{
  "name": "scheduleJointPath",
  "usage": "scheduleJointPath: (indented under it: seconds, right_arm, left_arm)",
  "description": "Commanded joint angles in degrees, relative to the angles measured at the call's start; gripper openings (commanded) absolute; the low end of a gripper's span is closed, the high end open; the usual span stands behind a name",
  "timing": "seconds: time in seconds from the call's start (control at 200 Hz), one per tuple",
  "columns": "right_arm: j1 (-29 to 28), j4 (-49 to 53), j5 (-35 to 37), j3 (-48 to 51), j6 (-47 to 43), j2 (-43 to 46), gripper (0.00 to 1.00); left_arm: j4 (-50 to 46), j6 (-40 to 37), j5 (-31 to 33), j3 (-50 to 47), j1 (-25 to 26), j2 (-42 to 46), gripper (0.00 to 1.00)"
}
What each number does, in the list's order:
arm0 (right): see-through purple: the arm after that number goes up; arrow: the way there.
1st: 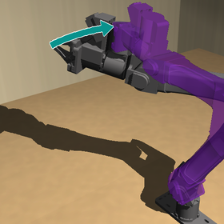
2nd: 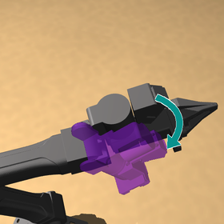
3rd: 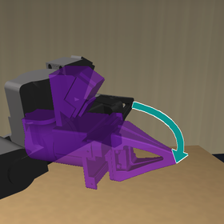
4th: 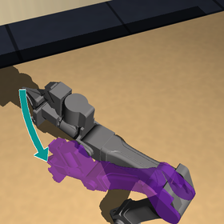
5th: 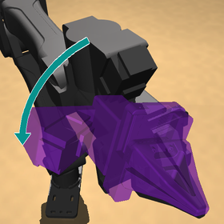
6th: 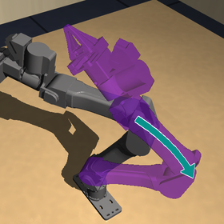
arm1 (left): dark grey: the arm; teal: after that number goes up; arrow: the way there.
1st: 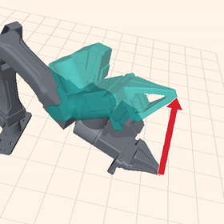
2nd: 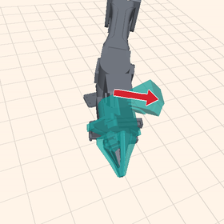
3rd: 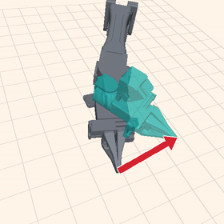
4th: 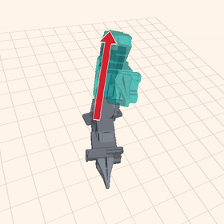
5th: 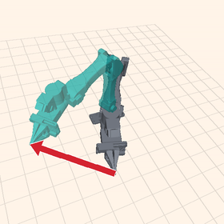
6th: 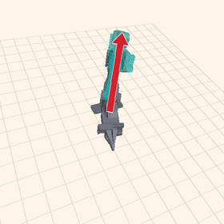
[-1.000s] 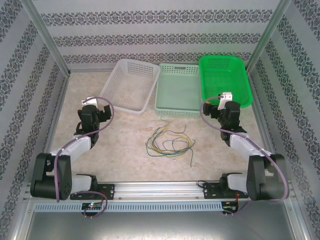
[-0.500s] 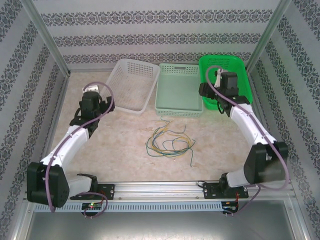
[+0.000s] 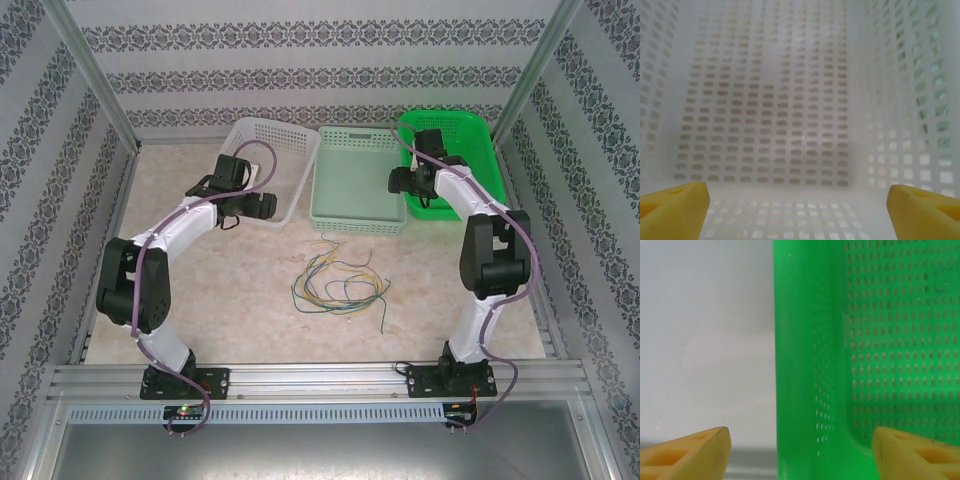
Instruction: Untangle the cables
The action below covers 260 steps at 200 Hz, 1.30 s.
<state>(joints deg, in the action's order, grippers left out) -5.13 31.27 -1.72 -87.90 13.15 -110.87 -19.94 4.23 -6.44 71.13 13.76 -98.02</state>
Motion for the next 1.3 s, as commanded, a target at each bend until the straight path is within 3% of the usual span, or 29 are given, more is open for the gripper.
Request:
scheduleJointPath:
  seconds: [0.0,0.13,0.34,0.639,0.684,0.799,0.989,1.139,1.294]
  right_arm:
    - [0.11,2.99,0.23,-3.39,-1.09,-2.4,0.73]
    - [-0.43,2.42,-4.52,-3.18,-1.97,-4.08,0.59]
    - [-5.22,1.19,-5.84,-1.93,-4.28,-4.58,0.31]
    - [-9.51,-1.85,-8.12,1.47,-3.09,-2.81,0.25]
    - [-9.99,-1.78,-8.1,1.75,-3.2,-2.52,0.28]
    - [-10.52,-1.21,-7.09,2.64,-2.79,-0.72,0.45]
    - [-10.54,-2.78,-4.82,8.78,-2.24,9.96,0.76]
    - [-10.61,-3.29,-4.42,17.52,-0.5,21.09,0.79]
    - [-10.87,-2.79,-3.51,30.91,3.7,32.59,0.79]
  left_arm:
    - [-3.35,-0.52,-4.01,1.82,-0.19,-0.75,0.89]
    - [-3.05,2.37,-8.48,1.34,0.47,-1.65,0.87]
    - [1.26,10.44,-14.68,-2.62,1.75,-0.8,0.86]
    - [4.46,15.81,-16.36,-5.05,5.33,1.69,0.87]
    - [4.35,16.65,-16.27,-4.97,5.77,1.71,0.87]
    - [2.86,18.71,-12.78,-5.88,6.13,3.24,0.89]
    - [-3.67,15.36,-0.06,-6.4,6.04,9.29,1.0]
    - [-5.89,13.56,4.06,-6.35,6.1,13.89,1.0]
    - [-2.52,14.42,-0.67,-9.89,6.16,17.57,1.0]
